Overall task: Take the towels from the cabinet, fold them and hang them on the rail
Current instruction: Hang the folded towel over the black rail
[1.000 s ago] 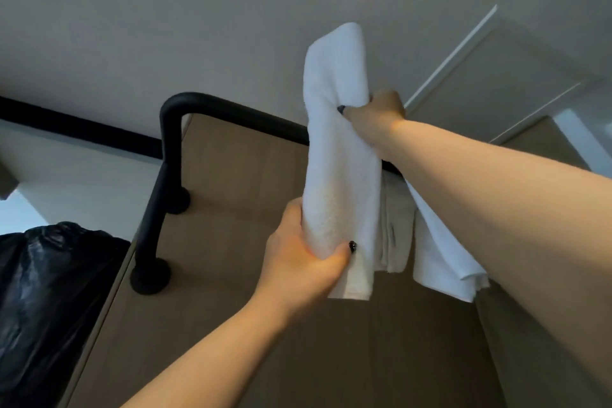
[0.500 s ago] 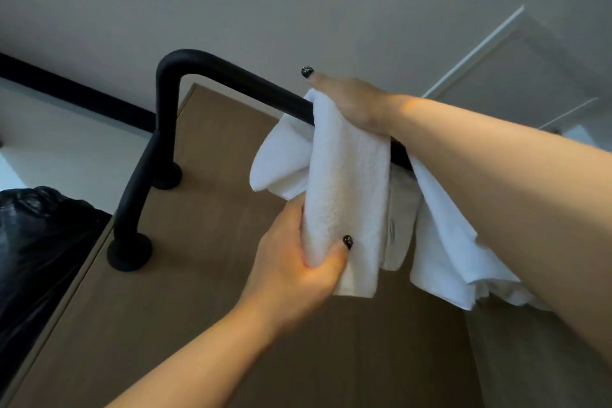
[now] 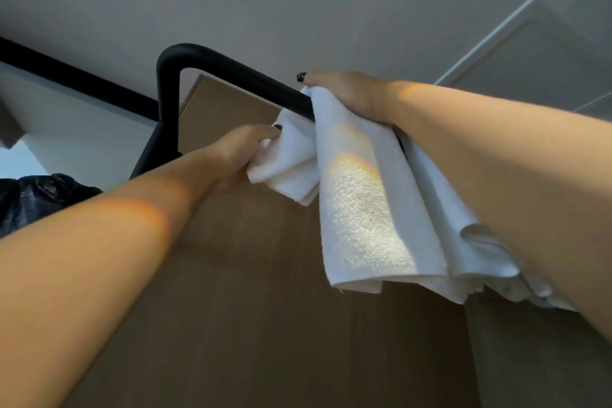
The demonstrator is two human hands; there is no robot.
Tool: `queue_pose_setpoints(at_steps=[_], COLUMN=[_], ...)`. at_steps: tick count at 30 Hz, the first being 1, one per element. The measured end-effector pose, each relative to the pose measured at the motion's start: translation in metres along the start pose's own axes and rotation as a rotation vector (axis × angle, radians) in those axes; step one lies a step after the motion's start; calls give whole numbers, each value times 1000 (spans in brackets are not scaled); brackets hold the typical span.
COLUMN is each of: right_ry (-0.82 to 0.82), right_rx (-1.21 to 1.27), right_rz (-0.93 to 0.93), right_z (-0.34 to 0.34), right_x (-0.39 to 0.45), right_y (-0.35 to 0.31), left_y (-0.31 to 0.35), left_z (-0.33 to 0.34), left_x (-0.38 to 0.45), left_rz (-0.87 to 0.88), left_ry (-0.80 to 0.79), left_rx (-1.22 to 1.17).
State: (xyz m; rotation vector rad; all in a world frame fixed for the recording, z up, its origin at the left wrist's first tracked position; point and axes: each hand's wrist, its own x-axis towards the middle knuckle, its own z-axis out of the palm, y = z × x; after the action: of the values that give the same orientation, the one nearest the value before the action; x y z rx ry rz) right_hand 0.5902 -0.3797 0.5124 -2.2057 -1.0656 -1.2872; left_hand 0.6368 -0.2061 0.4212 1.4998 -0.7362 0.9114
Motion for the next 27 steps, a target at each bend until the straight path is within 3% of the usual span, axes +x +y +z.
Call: queue_pose_setpoints(at_steps=[4,9,13,18,22,27], right_ry=[88,9,-14,87,254,318], right_rx=[-288,-419,-531,-780,-776,-553], right_rz=[-58,-229,-270,-414,-524,-570], right_z=[6,23,28,38,40,36], right_x=[-35,-136,-191,-204,-203,-207], right_y=[-7,-16,0,36,41,40], left_y=[-11,-34,-52,-59,-54,-51], left_z=[7,19,34,56,66,59], left_x=[-5,-16,-31,-39,-41,-35], left_rz=[19,40,-11,-124,-200,-138], left_ry=[-97,-131,-81,30,120,284], left_rx=[-130,-315,-503,-692,-805,-837])
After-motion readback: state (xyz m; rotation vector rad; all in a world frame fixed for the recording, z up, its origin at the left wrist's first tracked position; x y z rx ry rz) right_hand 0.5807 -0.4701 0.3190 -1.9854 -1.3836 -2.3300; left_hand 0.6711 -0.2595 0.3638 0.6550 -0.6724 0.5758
